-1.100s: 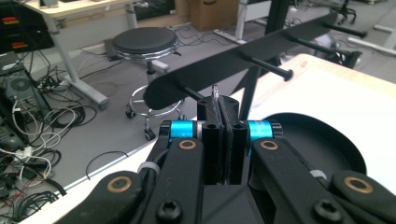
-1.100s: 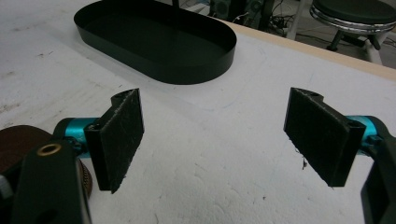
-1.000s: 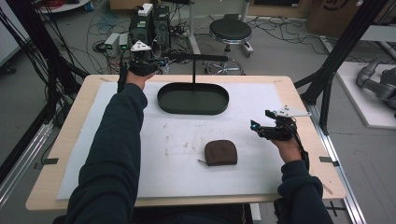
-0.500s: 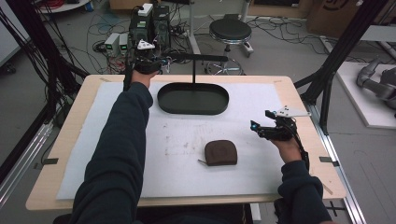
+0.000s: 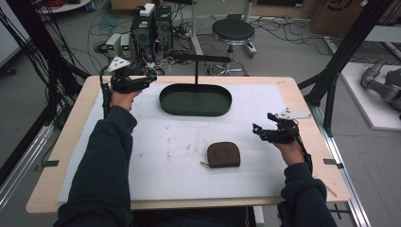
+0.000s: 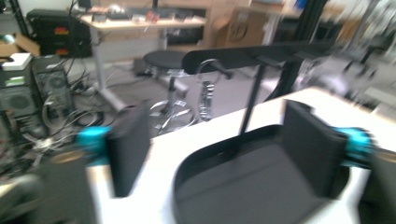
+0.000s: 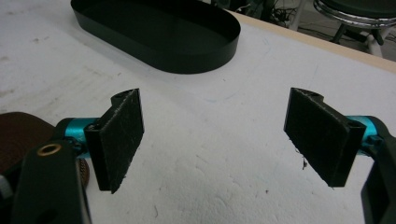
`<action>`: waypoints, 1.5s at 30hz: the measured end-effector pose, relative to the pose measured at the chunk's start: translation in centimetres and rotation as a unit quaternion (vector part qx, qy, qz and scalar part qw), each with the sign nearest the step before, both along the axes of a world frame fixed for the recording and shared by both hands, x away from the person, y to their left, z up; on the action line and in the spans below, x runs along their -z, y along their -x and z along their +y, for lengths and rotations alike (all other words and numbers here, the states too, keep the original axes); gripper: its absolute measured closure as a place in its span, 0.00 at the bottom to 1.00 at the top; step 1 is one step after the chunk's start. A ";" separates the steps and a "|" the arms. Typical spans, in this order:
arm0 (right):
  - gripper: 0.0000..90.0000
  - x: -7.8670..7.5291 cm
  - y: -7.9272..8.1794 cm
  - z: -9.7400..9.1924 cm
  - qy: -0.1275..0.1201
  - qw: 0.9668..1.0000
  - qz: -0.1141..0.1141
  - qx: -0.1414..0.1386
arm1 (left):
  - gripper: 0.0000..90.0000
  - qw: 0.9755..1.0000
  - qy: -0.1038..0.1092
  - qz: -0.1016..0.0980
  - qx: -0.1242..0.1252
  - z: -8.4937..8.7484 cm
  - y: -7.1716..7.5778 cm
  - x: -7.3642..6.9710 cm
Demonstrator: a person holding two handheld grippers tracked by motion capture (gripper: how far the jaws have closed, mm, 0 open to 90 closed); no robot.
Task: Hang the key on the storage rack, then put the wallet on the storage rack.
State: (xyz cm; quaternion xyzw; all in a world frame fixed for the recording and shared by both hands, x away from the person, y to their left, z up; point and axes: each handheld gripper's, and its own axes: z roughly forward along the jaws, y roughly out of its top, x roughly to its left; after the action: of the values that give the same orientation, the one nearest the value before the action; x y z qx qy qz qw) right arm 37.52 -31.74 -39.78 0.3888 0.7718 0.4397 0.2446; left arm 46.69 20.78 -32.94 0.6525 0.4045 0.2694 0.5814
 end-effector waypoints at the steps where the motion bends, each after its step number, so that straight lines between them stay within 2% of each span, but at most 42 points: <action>1: 0.23 0.0 0.0 0.0 0.000 1.000 0.000 0.000 | 0.18 1.000 0.000 0.000 0.000 0.0 0.0 0.0; 2: 0.23 0.1 -0.1 0.1 0.005 1.000 0.003 -0.004 | 0.16 1.000 0.009 -0.012 0.003 0.7 1.6 0.2; 4: 0.22 0.2 -0.2 0.3 0.011 1.000 0.005 -0.006 | 0.16 1.000 0.002 -0.012 0.003 1.3 3.0 0.4; 5: 0.23 0.2 -0.2 0.4 0.011 1.000 0.008 -0.007 | 0.16 1.000 0.002 -0.012 0.003 1.3 3.0 0.4; 7: 0.23 0.3 -0.2 0.6 0.011 1.000 0.013 -0.009 | 0.16 1.000 -0.015 -0.012 0.001 1.8 4.8 0.9; 9: 0.23 0.3 -0.2 0.6 0.011 1.000 0.013 -0.010 | 0.16 1.000 -0.014 -0.012 0.002 2.0 5.3 1.2; 13: 0.23 0.4 -0.4 0.9 0.008 1.000 0.015 -0.025 | 0.16 0.999 -0.031 -0.004 0.006 2.2 7.0 2.8; 16: 0.22 0.4 -0.3 1.2 0.010 0.999 0.016 -0.036 | 0.16 0.999 -0.033 0.002 0.005 2.3 8.4 4.1; 21: 0.22 0.2 0.1 1.5 0.007 0.998 0.013 -0.057 | 0.16 0.999 -0.041 0.007 0.007 2.5 9.4 5.1; 23: 0.23 0.1 0.6 2.0 0.017 0.997 0.009 -0.076 | 0.16 0.999 -0.038 0.009 0.009 2.7 9.9 5.6; 24: 0.23 0.1 0.6 2.0 0.017 0.997 0.009 -0.076 | 0.16 0.999 -0.038 0.009 0.009 2.7 9.9 5.6; 25: 0.22 0.0 1.0 2.4 0.024 0.995 0.000 -0.093 | 0.16 0.999 -0.039 0.010 0.009 2.8 10.0 5.8; 28: 0.23 -0.1 1.6 3.0 0.029 0.993 -0.006 -0.117 | 0.16 0.999 -0.035 0.012 0.011 2.9 10.3 6.3; 33: 0.23 0.4 2.0 4.1 0.047 0.986 -0.003 -0.160 | 0.16 0.999 -0.038 0.016 0.008 3.0 10.6 7.3; 35: 0.23 0.6 2.2 4.5 0.058 0.982 -0.004 -0.180 | 0.16 0.999 -0.041 0.017 0.007 3.0 10.7 7.4; 36: 0.23 0.6 2.2 4.5 0.058 0.982 -0.004 -0.180 | 0.17 0.999 -0.042 0.016 0.007 3.1 10.8 7.3; 37: 0.23 0.7 2.3 4.8 0.060 0.980 -0.002 -0.187 | 0.17 0.999 -0.042 0.014 0.005 3.1 10.9 7.3; 38: 0.23 0.9 2.5 5.2 0.061 0.977 0.000 -0.204 | 0.17 0.999 -0.042 0.014 0.005 3.1 11.0 7.3; 40: 0.23 0.9 2.7 5.3 0.063 0.976 0.003 -0.207 | 0.17 0.999 -0.042 0.012 0.003 3.2 11.3 7.3; 41: 0.23 1.3 2.9 5.8 0.062 0.973 0.012 -0.220 | 0.17 0.999 -0.041 0.012 0.003 3.3 11.3 7.3; 42: 0.23 1.3 2.9 5.8 0.062 0.973 0.012 -0.220 | 0.17 0.999 -0.042 0.013 0.002 3.3 11.3 7.3; 43: 0.23 1.5 2.9 6.0 0.059 0.971 0.018 -0.232 | 0.17 0.999 -0.040 0.014 0.000 3.4 11.3 7.3; 44: 0.23 1.9 3.2 6.6 0.062 0.965 0.030 -0.252 | 0.17 0.999 -0.040 0.014 -0.002 3.4 11.2 7.4; 45: 0.23 2.0 3.2 6.8 0.062 0.962 0.033 -0.262 | 0.17 0.999 -0.040 0.014 -0.002 3.4 11.2 7.4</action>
State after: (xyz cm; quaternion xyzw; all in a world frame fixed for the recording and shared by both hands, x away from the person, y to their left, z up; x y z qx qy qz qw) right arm 34.29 -24.92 -41.79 0.1709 0.8803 0.4264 0.1189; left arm 35.45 24.15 -40.31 0.6780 0.4030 0.2770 0.5487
